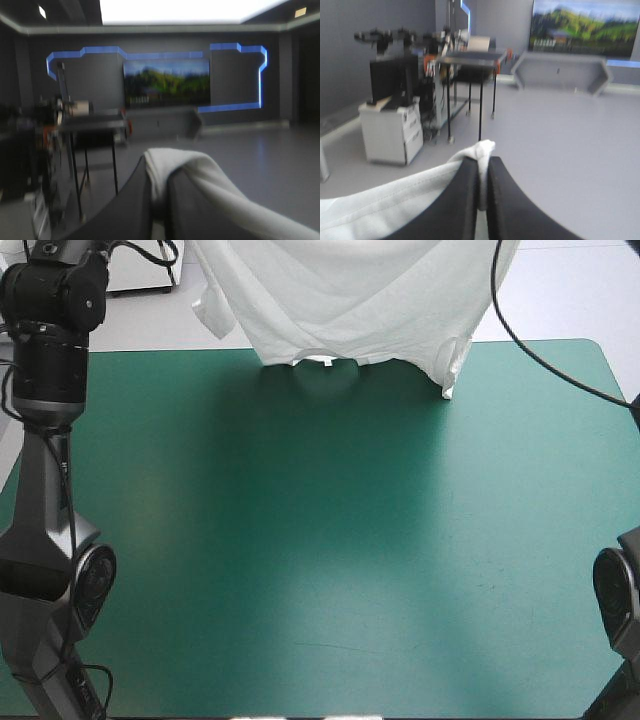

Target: Fold the cloth

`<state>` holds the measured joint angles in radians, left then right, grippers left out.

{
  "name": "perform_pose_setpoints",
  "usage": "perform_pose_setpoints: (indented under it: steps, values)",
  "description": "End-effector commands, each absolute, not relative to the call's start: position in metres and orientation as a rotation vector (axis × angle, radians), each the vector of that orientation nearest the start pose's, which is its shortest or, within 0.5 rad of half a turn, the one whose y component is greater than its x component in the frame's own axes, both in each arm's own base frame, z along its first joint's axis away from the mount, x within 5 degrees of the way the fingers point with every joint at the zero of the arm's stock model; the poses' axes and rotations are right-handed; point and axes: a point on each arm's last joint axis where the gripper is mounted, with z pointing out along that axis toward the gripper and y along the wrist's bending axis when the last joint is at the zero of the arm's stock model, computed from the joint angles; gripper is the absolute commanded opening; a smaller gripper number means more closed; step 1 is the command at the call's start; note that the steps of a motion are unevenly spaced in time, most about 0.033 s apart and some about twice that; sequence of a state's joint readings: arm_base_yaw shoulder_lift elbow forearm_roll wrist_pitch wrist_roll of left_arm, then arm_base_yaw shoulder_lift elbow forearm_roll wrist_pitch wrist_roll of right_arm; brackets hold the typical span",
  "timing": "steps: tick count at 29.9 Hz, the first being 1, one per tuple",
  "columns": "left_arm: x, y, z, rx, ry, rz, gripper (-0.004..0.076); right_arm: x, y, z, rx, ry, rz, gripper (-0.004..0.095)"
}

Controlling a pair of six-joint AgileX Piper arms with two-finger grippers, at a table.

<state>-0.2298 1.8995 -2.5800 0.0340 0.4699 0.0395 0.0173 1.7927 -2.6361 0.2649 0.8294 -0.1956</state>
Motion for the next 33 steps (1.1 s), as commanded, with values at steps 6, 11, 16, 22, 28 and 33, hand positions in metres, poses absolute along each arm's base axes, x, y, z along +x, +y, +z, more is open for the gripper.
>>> perform_pose_setpoints:
  steps: [6,11,16,22,28,33]
  values:
    - [0.422,-0.096,0.501,0.214,1.869,-0.116,-0.0022,0.386,0.025,0.517,-0.101,2.056,0.265,-0.0013]
    - [0.452,-0.098,0.437,0.167,2.170,-0.071,-0.0022,0.411,0.025,0.464,-0.090,2.255,0.250,-0.0013]
    - [0.469,-0.101,0.394,0.168,2.346,-0.059,-0.0022,0.426,0.026,0.399,-0.062,2.482,0.294,-0.0013]
    - [0.471,-0.099,0.358,0.166,2.507,-0.032,-0.0022,0.421,0.029,0.345,-0.042,2.671,0.335,-0.0012]
    - [0.441,-0.100,0.331,0.154,2.558,-0.078,-0.0022,0.392,0.035,0.344,-0.079,2.666,0.307,-0.0012]
    - [0.378,-0.091,0.296,0.139,2.612,-0.147,-0.0022,0.358,0.041,0.330,-0.127,2.707,0.280,-0.0012]
